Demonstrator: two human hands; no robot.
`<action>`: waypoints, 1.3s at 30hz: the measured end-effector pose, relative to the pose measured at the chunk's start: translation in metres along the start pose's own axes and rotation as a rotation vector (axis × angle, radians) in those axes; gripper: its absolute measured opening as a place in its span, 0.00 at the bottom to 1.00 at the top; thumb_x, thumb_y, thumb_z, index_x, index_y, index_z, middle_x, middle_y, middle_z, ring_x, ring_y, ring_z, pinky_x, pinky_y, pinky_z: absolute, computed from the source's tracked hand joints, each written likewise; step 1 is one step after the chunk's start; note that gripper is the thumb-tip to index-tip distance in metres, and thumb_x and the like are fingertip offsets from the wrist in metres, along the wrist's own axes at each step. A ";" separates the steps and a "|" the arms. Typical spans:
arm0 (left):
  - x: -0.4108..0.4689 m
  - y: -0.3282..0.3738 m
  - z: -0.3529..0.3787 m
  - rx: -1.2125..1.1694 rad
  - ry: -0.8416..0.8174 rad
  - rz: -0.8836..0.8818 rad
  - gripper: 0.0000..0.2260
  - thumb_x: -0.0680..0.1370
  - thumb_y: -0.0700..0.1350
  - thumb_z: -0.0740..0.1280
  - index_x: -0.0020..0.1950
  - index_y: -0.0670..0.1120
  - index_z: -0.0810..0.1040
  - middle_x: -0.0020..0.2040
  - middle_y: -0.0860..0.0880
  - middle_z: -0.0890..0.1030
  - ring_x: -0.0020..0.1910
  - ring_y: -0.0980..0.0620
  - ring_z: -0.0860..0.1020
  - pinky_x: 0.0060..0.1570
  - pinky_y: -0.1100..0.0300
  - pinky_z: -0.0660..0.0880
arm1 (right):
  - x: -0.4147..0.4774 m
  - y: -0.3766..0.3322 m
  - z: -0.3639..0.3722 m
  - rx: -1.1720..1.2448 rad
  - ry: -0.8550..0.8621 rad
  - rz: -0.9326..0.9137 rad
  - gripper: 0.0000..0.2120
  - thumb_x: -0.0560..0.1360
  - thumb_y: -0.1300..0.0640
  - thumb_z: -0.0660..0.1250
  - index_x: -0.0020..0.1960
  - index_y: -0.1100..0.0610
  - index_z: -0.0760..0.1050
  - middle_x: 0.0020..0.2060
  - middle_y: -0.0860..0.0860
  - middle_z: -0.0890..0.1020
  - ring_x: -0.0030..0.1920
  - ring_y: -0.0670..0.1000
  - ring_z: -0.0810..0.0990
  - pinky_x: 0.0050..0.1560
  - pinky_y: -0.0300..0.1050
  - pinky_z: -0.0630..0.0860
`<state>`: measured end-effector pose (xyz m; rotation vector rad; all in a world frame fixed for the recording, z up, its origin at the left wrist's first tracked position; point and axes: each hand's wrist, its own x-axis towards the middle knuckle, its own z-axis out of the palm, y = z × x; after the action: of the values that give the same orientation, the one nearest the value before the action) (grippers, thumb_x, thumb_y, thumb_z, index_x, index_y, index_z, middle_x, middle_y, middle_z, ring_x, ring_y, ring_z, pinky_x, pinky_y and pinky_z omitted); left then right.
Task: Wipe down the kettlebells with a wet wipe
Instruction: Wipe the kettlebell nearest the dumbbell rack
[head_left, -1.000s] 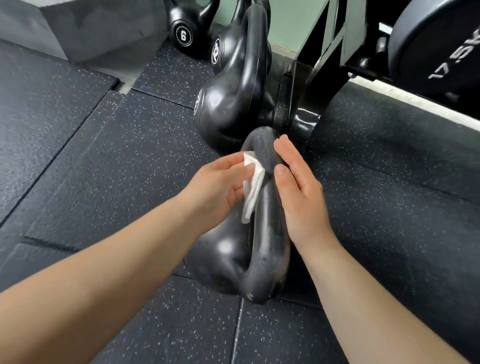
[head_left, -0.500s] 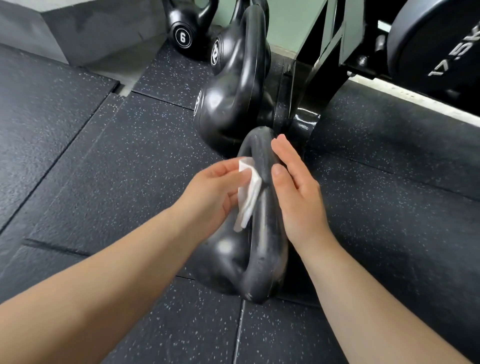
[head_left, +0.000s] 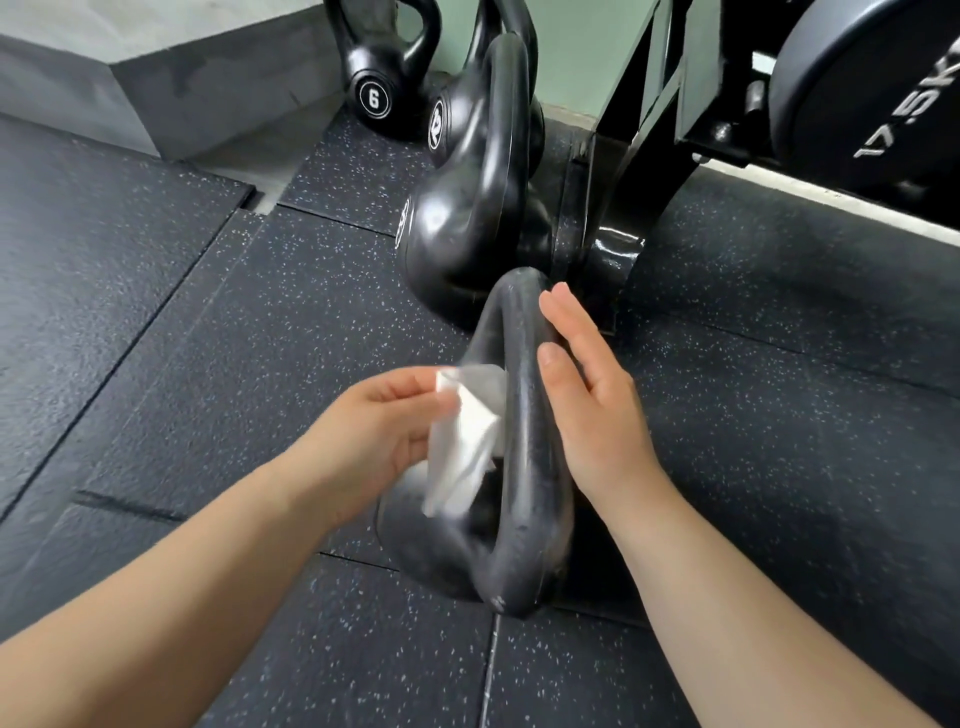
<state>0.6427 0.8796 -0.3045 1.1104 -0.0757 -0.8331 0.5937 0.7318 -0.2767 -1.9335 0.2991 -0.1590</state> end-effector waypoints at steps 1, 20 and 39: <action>0.002 0.005 -0.003 -0.012 0.048 0.053 0.08 0.67 0.37 0.64 0.37 0.45 0.83 0.31 0.50 0.84 0.30 0.55 0.81 0.32 0.65 0.78 | 0.000 0.000 -0.001 0.007 -0.003 0.001 0.19 0.77 0.59 0.55 0.67 0.51 0.63 0.63 0.35 0.60 0.61 0.28 0.57 0.57 0.15 0.53; -0.009 0.031 0.046 0.533 0.340 0.441 0.14 0.63 0.57 0.67 0.49 0.65 0.75 0.55 0.59 0.75 0.57 0.64 0.73 0.60 0.64 0.67 | 0.017 -0.030 -0.026 0.095 0.111 -0.132 0.08 0.69 0.56 0.65 0.35 0.44 0.72 0.32 0.41 0.76 0.34 0.35 0.74 0.37 0.27 0.70; 0.005 -0.006 0.055 0.811 0.285 0.416 0.24 0.58 0.62 0.64 0.53 0.68 0.64 0.58 0.77 0.64 0.61 0.77 0.62 0.55 0.84 0.56 | 0.096 0.049 -0.013 0.294 -0.147 0.255 0.12 0.74 0.61 0.60 0.52 0.65 0.77 0.35 0.57 0.74 0.35 0.49 0.70 0.36 0.38 0.68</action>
<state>0.6182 0.8340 -0.2853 1.8815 -0.4184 -0.2428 0.6757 0.6757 -0.3205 -1.5908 0.3980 0.1031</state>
